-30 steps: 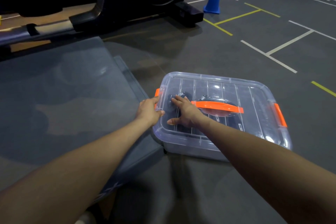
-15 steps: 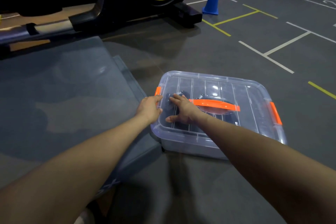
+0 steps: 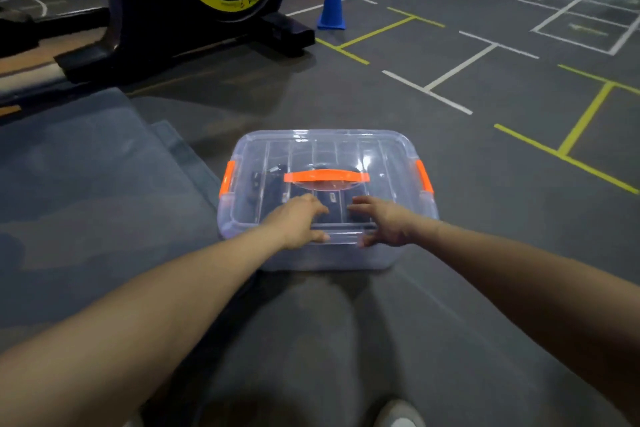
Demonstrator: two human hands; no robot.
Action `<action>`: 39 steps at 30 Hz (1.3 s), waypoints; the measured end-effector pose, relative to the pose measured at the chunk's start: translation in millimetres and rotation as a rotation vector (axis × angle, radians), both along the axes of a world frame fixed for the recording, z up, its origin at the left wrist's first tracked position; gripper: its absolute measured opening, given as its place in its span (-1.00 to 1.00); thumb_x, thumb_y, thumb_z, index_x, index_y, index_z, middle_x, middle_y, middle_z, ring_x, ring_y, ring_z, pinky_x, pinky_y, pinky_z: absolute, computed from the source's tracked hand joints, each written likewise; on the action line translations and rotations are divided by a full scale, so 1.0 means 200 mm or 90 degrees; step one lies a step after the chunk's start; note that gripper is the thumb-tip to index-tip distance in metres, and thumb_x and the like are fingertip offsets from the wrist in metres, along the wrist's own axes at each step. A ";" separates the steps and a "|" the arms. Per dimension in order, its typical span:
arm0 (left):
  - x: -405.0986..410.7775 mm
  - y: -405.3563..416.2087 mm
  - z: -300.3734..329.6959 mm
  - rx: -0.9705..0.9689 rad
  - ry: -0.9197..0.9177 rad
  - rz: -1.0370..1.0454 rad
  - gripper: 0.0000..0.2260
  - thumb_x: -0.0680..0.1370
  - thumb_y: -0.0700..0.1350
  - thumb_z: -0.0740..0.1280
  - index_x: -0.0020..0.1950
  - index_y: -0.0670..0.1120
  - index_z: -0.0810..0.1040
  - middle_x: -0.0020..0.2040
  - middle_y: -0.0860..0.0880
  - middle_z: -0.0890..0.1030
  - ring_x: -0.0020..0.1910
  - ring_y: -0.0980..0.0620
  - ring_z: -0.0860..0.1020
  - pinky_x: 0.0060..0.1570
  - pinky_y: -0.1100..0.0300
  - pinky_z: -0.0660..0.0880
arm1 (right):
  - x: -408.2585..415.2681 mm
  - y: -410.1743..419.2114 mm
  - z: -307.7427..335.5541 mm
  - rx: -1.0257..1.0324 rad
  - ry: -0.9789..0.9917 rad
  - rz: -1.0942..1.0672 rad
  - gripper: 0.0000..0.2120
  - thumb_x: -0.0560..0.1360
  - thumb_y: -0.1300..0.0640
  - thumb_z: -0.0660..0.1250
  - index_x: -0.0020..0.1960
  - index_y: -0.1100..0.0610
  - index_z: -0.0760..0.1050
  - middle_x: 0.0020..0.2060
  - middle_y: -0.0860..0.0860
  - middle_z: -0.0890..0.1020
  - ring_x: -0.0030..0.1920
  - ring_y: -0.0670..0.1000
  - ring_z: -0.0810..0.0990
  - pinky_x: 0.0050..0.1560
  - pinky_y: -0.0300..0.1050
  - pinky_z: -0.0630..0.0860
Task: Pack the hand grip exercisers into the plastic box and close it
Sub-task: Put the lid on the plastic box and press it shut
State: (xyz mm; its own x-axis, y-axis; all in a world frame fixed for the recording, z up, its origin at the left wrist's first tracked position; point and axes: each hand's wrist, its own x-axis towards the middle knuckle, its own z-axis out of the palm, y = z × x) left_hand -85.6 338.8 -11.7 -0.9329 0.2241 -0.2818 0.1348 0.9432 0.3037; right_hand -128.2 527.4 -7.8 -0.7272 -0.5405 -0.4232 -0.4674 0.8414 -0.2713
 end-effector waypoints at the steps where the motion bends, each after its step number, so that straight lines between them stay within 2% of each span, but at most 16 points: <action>1: 0.01 0.04 -0.01 -0.020 -0.011 -0.027 -0.42 0.42 0.08 0.43 0.39 -0.04 0.39 0.34 -0.04 0.40 0.33 -0.07 0.40 0.31 0.00 0.38 | 0.01 0.06 -0.01 0.013 0.004 0.000 -0.23 0.42 0.05 0.43 0.51 0.09 0.13 0.53 0.03 0.09 0.51 0.06 0.15 0.47 -0.15 0.08; 3: 0.01 0.10 -0.03 -0.078 -0.010 -0.066 -0.41 0.40 0.01 0.46 0.38 -0.01 0.38 0.36 -0.03 0.38 0.33 -0.09 0.39 0.29 -0.04 0.41 | 0.01 0.13 -0.03 0.033 0.023 0.005 -0.23 0.43 0.08 0.42 0.52 0.05 0.10 0.54 0.02 0.07 0.51 0.07 0.13 0.48 -0.13 0.08; 5: 0.01 0.12 -0.04 -0.117 0.016 -0.075 -0.49 0.43 -0.15 0.41 0.37 -0.02 0.39 0.38 -0.04 0.39 0.34 -0.11 0.39 0.25 -0.05 0.43 | 0.01 0.17 -0.04 0.043 0.053 0.022 -0.28 0.47 0.11 0.38 0.52 0.02 0.09 0.53 0.01 0.08 0.51 0.08 0.16 0.48 -0.11 0.13; 8: -0.01 0.10 -0.05 -0.128 0.018 -0.081 -0.46 0.49 -0.25 0.31 0.44 0.03 0.33 0.48 -0.02 0.30 0.43 -0.11 0.32 0.34 -0.02 0.35 | 0.00 0.18 -0.04 0.057 0.095 0.057 -0.33 0.51 0.12 0.32 0.52 0.01 0.08 0.53 0.00 0.09 0.50 0.07 0.18 0.47 -0.08 0.22; 11: -0.04 0.06 -0.05 -0.116 0.000 -0.101 -0.47 0.54 -0.24 0.24 0.47 0.07 0.25 0.53 0.04 0.18 0.47 -0.04 0.29 0.42 0.05 0.26 | -0.01 0.18 -0.05 0.069 0.113 0.074 -0.36 0.54 0.09 0.28 0.52 0.00 0.06 0.54 0.00 0.08 0.51 0.05 0.16 0.45 -0.07 0.26; 15: -0.09 -0.06 -0.05 -0.084 -0.018 -0.062 -0.57 0.61 -0.16 0.14 0.46 0.13 0.27 0.53 0.11 0.18 0.36 -0.01 0.43 0.45 0.10 0.20 | -0.02 0.07 -0.08 0.068 0.141 0.068 -0.38 0.55 0.02 0.24 0.52 -0.04 0.04 0.54 0.00 0.09 0.51 0.07 0.16 0.40 -0.01 0.33; 17: -0.13 -0.15 -0.05 -0.110 -0.005 -0.049 -0.58 0.62 -0.14 0.12 0.46 0.16 0.26 0.53 0.12 0.17 0.37 -0.01 0.41 0.45 0.11 0.20 | -0.04 -0.03 -0.09 0.055 0.145 0.050 -0.39 0.55 0.00 0.23 0.52 -0.04 0.05 0.53 -0.01 0.10 0.50 0.07 0.17 0.38 -0.01 0.33; 20: -0.22 -0.31 -0.05 -0.154 0.015 -0.035 -0.53 0.59 -0.23 0.15 0.46 0.11 0.26 0.52 0.09 0.20 0.42 0.00 0.36 0.43 0.12 0.24 | -0.09 -0.20 -0.12 0.042 0.141 0.028 -0.39 0.55 -0.05 0.22 0.52 -0.03 0.05 0.53 0.00 0.11 0.51 0.09 0.14 0.37 0.07 0.34; 24: -0.33 -0.48 -0.08 -0.165 0.036 -0.004 -0.55 0.60 -0.22 0.12 0.46 0.11 0.26 0.52 0.09 0.20 0.42 -0.02 0.36 0.42 0.08 0.26 | -0.18 -0.37 -0.14 0.038 0.146 0.003 -0.39 0.54 -0.10 0.21 0.51 -0.03 0.08 0.52 0.01 0.15 0.50 0.10 0.16 0.32 0.13 0.39; 26: -0.38 -0.55 -0.09 -0.165 0.049 0.025 -0.55 0.60 -0.22 0.13 0.46 0.07 0.28 0.52 0.06 0.23 0.45 -0.04 0.31 0.41 0.05 0.28 | -0.23 -0.46 -0.15 0.033 0.157 -0.011 -0.41 0.54 -0.12 0.20 0.50 -0.03 0.11 0.50 0.02 0.19 0.48 0.11 0.20 0.26 0.11 0.41; 29: -0.43 -0.64 -0.10 -0.146 0.074 0.073 -0.60 0.57 -0.25 0.17 0.41 -0.06 0.35 0.43 -0.07 0.37 0.39 -0.11 0.38 0.33 -0.01 0.35 | -0.30 -0.61 -0.18 0.016 0.190 -0.036 -0.47 0.54 -0.13 0.20 0.45 -0.01 0.20 0.43 0.03 0.29 0.41 0.11 0.30 0.07 0.05 0.45; 31: -0.43 -0.68 -0.11 -0.104 0.078 0.117 -0.61 0.57 -0.24 0.21 0.41 -0.10 0.35 0.41 -0.08 0.37 0.37 -0.13 0.38 0.32 -0.02 0.36 | -0.34 -0.72 -0.21 0.008 0.202 -0.059 -0.52 0.54 -0.12 0.20 0.40 0.03 0.26 0.40 0.04 0.32 0.38 0.13 0.32 -0.02 0.04 0.43; 35: -0.40 -0.71 -0.11 -0.034 0.082 0.151 -0.57 0.56 -0.18 0.25 0.43 -0.06 0.33 0.44 -0.01 0.33 0.38 -0.13 0.38 0.33 0.00 0.36 | -0.41 -0.88 -0.20 -0.009 0.206 -0.078 -0.63 0.53 -0.04 0.24 0.29 0.06 0.37 0.29 0.05 0.41 0.32 0.18 0.39 0.03 0.11 0.45; 39: -0.39 -0.58 -0.07 -0.031 0.070 0.149 -0.56 0.56 -0.13 0.26 0.43 -0.07 0.32 0.44 -0.03 0.32 0.38 -0.11 0.38 0.34 0.00 0.36 | -0.49 -0.80 -0.16 -0.057 0.123 -0.036 -0.69 0.53 -0.07 0.22 0.20 0.04 0.47 0.22 0.02 0.53 0.24 0.13 0.50 0.04 0.01 0.45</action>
